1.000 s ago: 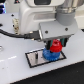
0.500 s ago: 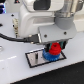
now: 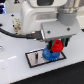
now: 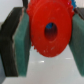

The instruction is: Insert the blue gear onto the right peg, followed by the red gear

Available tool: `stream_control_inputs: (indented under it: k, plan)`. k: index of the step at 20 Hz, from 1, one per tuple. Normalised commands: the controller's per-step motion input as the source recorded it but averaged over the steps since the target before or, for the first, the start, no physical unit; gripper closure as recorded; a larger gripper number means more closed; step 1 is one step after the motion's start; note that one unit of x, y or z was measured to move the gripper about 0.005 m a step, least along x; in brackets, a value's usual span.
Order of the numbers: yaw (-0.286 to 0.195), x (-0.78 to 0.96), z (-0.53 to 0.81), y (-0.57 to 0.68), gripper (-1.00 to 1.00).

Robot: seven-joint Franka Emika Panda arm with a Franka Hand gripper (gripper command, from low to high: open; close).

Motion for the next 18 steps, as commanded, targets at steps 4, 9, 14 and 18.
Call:
stream_control_inputs:
  k: [4,9,14,18]
  plan:
    - [0.000,0.06,-0.15,-0.08,1.00]
    - [0.000,0.03,-0.28,-0.15,1.00]
    - [0.000,0.00,-0.16,-0.08,1.00]
    - [0.000,-0.04,0.28,-0.04,1.00]
